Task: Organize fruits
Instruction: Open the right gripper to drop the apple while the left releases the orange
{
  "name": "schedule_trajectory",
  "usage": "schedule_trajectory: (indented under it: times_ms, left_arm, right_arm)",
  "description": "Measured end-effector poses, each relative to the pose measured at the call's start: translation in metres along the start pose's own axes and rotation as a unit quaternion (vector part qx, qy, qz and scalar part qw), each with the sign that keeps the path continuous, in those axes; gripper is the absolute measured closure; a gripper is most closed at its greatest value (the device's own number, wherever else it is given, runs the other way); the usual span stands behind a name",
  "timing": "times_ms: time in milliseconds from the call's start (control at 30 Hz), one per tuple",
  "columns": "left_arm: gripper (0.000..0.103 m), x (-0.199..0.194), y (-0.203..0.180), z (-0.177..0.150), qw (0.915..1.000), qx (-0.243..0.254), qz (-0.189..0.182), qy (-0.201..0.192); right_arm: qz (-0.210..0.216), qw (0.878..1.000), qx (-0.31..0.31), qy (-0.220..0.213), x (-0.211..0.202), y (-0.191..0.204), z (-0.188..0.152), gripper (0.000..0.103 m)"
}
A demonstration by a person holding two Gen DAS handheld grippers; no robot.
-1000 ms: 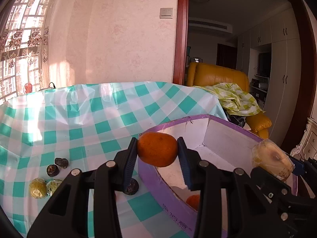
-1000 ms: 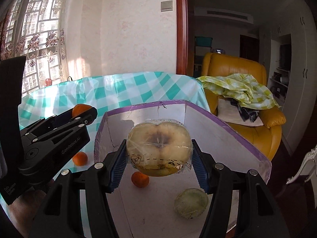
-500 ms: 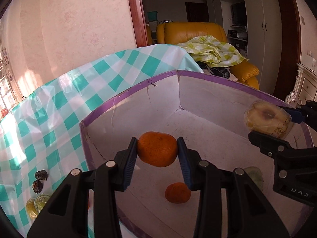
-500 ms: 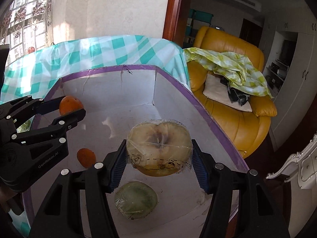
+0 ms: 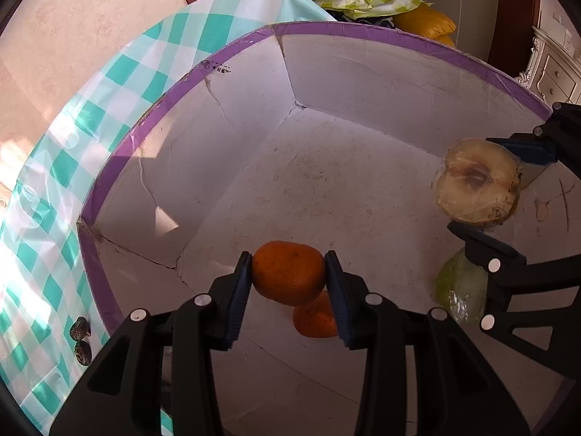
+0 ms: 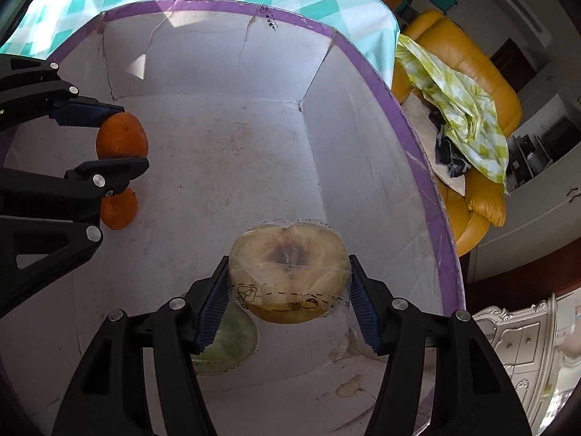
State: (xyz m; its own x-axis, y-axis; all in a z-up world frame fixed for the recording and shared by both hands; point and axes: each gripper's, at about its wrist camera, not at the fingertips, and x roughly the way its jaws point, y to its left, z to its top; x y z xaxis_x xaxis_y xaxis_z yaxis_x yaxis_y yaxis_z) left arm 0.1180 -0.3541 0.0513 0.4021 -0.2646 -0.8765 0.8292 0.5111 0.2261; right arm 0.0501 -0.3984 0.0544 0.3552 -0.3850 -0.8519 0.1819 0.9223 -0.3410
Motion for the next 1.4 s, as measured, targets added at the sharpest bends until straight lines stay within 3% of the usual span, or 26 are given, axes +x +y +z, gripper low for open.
schedule_trajectory:
  times_ms: [167,367,500,600,700,833,900,1000,1133,1200,1300,1400]
  left_arm:
    - [0.062,0.011,0.002,0.004,0.9980,0.013,-0.041,0.046]
    - [0.061,0.014,0.009,0.007,0.9963,0.004,-0.067,0.054]
    - [0.041,0.006,0.014,0.005,0.9968,-0.006,-0.070,0.037]
    - [0.031,-0.002,0.016,0.004,0.9970,-0.014,-0.074,0.018]
    - [0.031,-0.011,0.021,0.000,0.9967,-0.025,-0.074,-0.018]
    - [0.030,-0.027,0.019,-0.009,0.9930,-0.038,-0.055,-0.098]
    - [0.029,-0.035,0.016,-0.016,0.9867,-0.051,-0.049,-0.147]
    - [0.022,-0.049,0.013,-0.025,0.9748,-0.049,-0.010,-0.218]
    - [0.022,-0.061,0.020,-0.034,0.9652,-0.079,-0.004,-0.249]
    - [0.022,-0.073,0.030,-0.042,0.9548,-0.104,-0.025,-0.278]
    - [0.014,-0.094,0.041,-0.056,0.9386,-0.126,0.015,-0.321]
    - [0.014,-0.111,0.054,-0.070,0.9257,-0.147,0.039,-0.346]
  right_arm:
    - [-0.009,0.999,-0.021,0.035,0.007,0.005,0.000,0.044]
    - [-0.011,0.999,-0.016,0.033,0.004,0.005,0.003,0.026]
    - [-0.008,1.000,-0.006,0.026,0.001,0.003,0.004,0.026]
    - [-0.007,1.000,0.002,0.015,-0.002,0.003,0.003,0.025]
    - [0.008,1.000,0.023,0.002,-0.004,-0.004,0.002,0.024]
    - [0.028,0.997,0.060,-0.024,-0.010,-0.013,0.000,0.023]
    - [0.031,0.996,0.078,-0.038,-0.013,-0.017,-0.001,0.023]
    - [0.045,0.989,0.123,-0.063,-0.017,-0.029,-0.004,0.023]
    - [0.063,0.975,0.190,-0.094,-0.022,-0.046,-0.011,0.022]
    - [0.060,0.970,0.209,-0.112,-0.025,-0.052,-0.014,0.022]
    - [0.053,0.960,0.242,-0.129,-0.030,-0.060,-0.018,0.021]
    - [0.035,0.951,0.271,-0.146,-0.041,-0.068,-0.021,0.020]
